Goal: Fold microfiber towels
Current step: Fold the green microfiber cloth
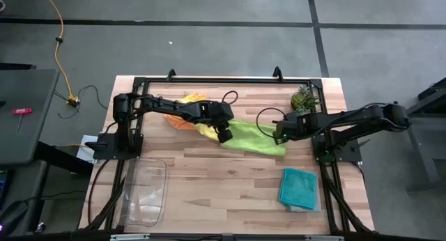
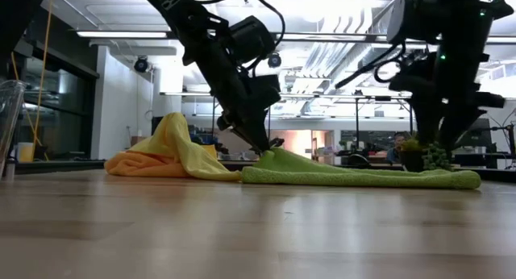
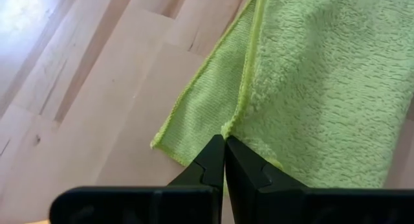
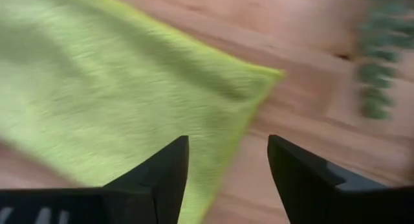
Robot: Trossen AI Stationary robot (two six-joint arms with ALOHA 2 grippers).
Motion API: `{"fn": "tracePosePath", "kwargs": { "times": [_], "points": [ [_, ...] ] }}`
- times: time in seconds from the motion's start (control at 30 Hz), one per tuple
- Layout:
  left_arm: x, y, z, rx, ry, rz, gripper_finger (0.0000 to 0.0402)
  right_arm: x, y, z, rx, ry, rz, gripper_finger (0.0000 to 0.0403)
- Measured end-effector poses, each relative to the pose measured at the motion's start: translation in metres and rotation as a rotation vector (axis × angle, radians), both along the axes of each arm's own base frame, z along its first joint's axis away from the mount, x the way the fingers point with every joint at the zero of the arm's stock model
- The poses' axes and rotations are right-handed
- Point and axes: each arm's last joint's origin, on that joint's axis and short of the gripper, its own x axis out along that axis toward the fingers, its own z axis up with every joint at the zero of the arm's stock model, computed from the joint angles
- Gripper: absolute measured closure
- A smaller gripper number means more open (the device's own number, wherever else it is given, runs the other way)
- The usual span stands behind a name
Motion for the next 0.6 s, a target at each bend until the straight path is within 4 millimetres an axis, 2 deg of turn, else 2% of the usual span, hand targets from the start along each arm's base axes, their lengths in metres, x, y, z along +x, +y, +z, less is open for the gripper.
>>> {"fn": "tracePosePath", "kwargs": {
  "times": [0.13, 0.23, 0.47, 0.6],
  "points": [
    [0.0, 0.001, 0.0, 0.031, 0.011, 0.012, 0.0399, 0.004, 0.0, 0.001, -0.004, -0.035, 0.004, 0.0195],
    [-0.001, 0.003, 0.0, 0.058, 0.023, 0.002, 0.0378, 0.004, -0.001, 0.001, -0.016, -0.042, -0.006, 0.0195],
    [-0.008, 0.02, 0.004, 0.048, 0.065, 0.049, 0.0277, 0.003, -0.001, 0.0, -0.014, -0.026, 0.003, 0.0195],
    [-0.013, 0.03, 0.014, -0.01, 0.134, 0.033, 0.0225, -0.002, 0.0, -0.001, 0.005, 0.01, -0.075, 0.0195]
  ]
}}
